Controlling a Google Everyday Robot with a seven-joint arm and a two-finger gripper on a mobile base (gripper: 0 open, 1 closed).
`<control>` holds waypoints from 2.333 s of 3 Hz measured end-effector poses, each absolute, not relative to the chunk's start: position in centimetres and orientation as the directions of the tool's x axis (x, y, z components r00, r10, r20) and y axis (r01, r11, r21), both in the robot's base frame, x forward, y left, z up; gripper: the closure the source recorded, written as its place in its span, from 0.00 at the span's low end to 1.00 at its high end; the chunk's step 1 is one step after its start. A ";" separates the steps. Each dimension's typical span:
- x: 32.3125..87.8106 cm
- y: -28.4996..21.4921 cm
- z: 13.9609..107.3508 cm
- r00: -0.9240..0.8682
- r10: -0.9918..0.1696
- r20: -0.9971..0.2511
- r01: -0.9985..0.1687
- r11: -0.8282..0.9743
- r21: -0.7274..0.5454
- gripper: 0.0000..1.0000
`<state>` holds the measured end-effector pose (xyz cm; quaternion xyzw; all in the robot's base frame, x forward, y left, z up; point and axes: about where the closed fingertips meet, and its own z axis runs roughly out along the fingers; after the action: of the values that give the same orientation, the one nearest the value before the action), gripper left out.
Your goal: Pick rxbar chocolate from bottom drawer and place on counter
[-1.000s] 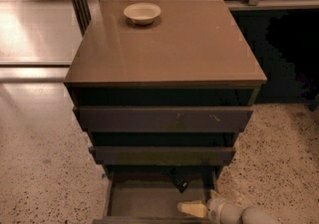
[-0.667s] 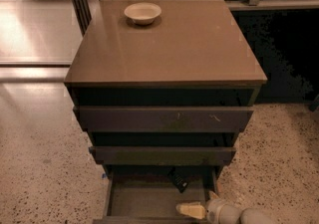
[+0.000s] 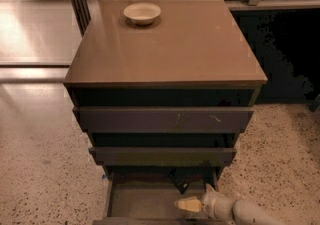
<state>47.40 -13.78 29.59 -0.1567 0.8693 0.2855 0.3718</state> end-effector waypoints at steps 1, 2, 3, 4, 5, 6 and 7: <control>50.5 -13.8 27.7 -0.654 -0.116 -0.747 -0.515 0.792 0.328 0.00; 51.7 -14.1 27.5 -0.648 -0.120 -0.752 -0.515 0.797 0.316 0.00; 51.1 -13.8 27.6 -0.651 -0.117 -0.750 -0.516 0.793 0.324 0.00; 52.0 -13.6 26.1 -0.634 -0.146 -0.760 -0.527 0.801 0.285 0.00; 54.7 -12.7 22.9 -0.578 -0.217 -0.786 -0.552 0.814 0.181 0.00; 57.4 -12.6 20.5 -0.537 -0.283 -0.795 -0.560 0.824 0.085 0.00; 57.4 -12.6 20.5 -0.537 -0.283 -0.795 -0.560 0.824 0.085 0.00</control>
Offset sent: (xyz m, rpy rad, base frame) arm 0.0291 -0.0003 -0.0181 -0.0471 -0.0223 0.0267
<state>57.40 -12.64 20.50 -0.2450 0.8605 0.1673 0.4142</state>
